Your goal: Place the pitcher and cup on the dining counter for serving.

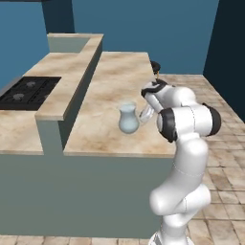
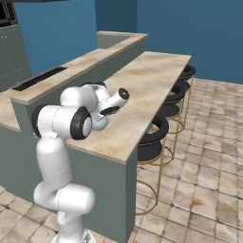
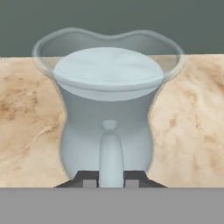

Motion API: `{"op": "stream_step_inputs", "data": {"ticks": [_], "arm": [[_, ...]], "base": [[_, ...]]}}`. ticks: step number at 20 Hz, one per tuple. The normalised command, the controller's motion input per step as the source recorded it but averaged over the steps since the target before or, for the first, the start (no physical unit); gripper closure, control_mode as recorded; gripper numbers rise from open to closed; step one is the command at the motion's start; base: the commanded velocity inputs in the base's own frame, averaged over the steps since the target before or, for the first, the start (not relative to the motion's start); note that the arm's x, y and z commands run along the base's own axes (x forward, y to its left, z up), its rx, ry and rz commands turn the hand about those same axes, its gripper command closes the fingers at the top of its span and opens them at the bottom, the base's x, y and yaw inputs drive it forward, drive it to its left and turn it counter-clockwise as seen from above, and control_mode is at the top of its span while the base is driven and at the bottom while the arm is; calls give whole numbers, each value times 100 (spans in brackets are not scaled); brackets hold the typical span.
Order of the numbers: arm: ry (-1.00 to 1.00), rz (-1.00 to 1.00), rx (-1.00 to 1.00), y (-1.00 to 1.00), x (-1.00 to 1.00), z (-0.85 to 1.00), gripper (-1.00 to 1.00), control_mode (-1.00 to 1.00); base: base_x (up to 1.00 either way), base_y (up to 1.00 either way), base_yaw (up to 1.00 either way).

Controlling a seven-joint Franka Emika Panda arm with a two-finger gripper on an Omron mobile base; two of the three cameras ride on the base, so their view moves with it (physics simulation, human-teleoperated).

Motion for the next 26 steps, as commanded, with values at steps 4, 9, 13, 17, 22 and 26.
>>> {"op": "stream_step_inputs", "data": {"ticks": [4,9,13,17,22,26], "arm": [[-6,-1,6,0,52,0,100,-100],[-1,-5,9,0,66,0,100,-100],[0,-2,8,-2,55,0,100,-100],[9,0,0,-11,3,-19,100,-100],[4,1,0,-1,0,-4,100,-100],[0,0,0,3,0,0,-100,-100]], "base": [[0,0,0],[0,0,0],[0,0,0],[0,0,0],[0,0,0],[0,0,0]]}}
